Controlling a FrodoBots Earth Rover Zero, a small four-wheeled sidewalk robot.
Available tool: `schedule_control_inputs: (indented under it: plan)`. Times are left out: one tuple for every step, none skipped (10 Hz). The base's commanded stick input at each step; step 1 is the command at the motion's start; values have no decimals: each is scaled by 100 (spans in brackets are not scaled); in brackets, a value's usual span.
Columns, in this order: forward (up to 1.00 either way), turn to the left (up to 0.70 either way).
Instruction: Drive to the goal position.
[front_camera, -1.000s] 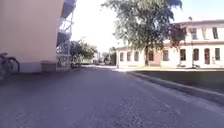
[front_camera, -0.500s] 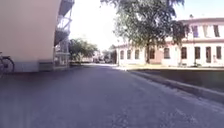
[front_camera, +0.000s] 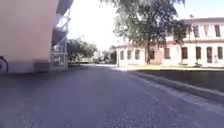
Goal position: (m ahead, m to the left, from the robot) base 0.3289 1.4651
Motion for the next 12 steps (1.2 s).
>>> schedule_control_inputs:
  plan:
    - [70, 2]
    - [70, 6]
    - [70, 14]
    - [70, 14]
    - [70, 14]
    - [70, 11]
    - [70, 0]
    - [70, 0]
    - [70, 0]
    - [70, 0]
    - [70, 0]
    - [70, 0]
